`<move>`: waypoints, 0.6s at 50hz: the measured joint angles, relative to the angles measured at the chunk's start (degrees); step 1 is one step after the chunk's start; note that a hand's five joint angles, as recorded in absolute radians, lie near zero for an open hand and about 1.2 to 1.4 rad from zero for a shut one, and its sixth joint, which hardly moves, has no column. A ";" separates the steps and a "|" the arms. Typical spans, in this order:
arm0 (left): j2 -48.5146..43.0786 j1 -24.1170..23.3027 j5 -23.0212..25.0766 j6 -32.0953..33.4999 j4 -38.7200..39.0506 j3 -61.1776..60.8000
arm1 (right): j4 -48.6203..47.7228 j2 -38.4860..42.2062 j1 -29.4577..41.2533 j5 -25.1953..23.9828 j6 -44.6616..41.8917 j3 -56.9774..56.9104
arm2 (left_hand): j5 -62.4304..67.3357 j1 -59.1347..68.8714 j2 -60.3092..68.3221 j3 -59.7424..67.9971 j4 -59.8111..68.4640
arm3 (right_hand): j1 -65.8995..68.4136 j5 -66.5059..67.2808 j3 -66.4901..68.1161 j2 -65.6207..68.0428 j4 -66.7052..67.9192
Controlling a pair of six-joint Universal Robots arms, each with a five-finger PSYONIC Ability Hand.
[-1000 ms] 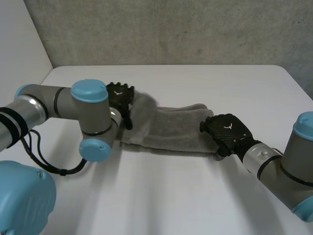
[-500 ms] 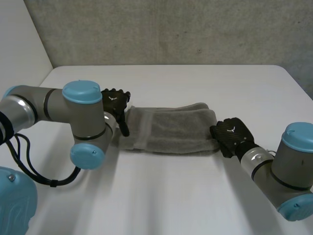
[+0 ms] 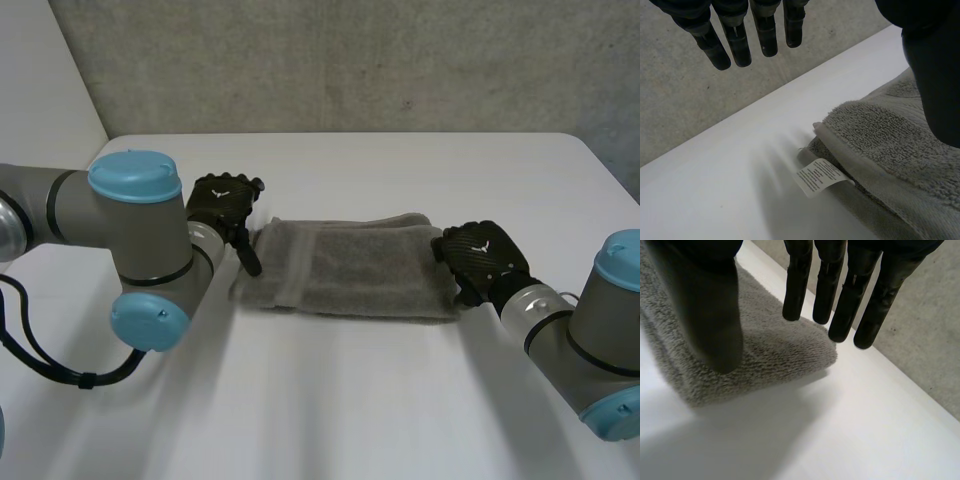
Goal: Fold the towel.
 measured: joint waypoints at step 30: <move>0.47 -0.17 1.17 0.01 0.02 -1.22 | 0.43 3.11 -0.98 -0.69 2.98 -2.03 | 0.00 -0.01 -0.01 0.00 0.00 | 37.25 41.36 41.60 35.43 41.92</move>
